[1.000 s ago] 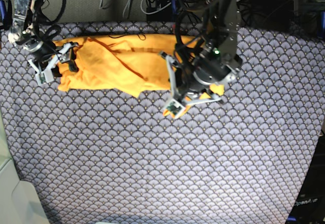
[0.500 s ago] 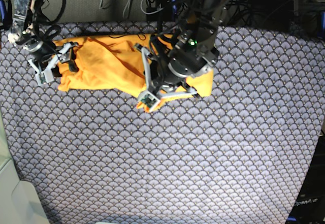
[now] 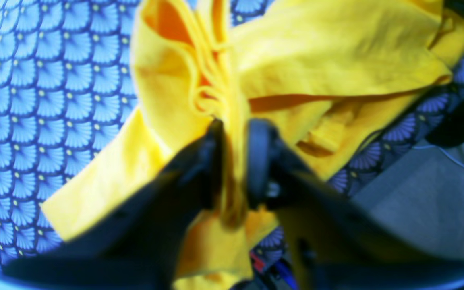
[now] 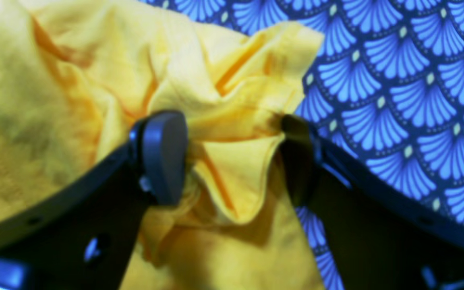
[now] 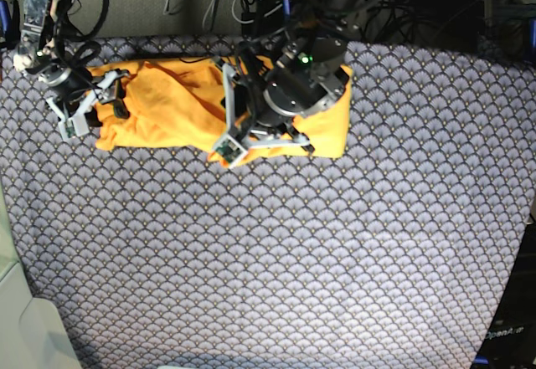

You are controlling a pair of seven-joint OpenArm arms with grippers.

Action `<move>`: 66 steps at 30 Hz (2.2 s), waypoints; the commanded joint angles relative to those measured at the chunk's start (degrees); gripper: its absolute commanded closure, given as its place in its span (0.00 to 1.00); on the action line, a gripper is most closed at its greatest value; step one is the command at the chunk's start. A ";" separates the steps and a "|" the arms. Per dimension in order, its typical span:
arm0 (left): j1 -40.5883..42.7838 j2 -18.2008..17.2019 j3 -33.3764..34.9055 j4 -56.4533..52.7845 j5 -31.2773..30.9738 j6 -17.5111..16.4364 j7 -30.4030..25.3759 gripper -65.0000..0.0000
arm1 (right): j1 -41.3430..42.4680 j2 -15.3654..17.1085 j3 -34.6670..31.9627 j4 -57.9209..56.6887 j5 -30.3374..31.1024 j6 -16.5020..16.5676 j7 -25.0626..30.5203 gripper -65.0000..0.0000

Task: Fold the T-shirt properly
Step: 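Lower the folded end onto the strip and open the left gripper, then grasp both ends of the halved yellow strip with both grippers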

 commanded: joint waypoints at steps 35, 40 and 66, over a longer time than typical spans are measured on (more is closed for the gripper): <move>4.55 -7.84 -21.52 -7.25 -7.98 -0.03 -8.88 0.51 | -0.69 3.13 0.53 8.89 0.12 0.38 -6.77 0.41; 4.55 -7.84 -24.07 -6.19 -7.98 -0.21 -8.79 0.51 | -0.69 2.78 0.62 12.49 0.21 0.38 -8.97 0.41; 4.55 -7.84 -24.33 -6.46 -7.98 -0.21 -8.79 0.51 | 4.06 4.27 4.58 20.49 15.16 0.38 -37.19 0.41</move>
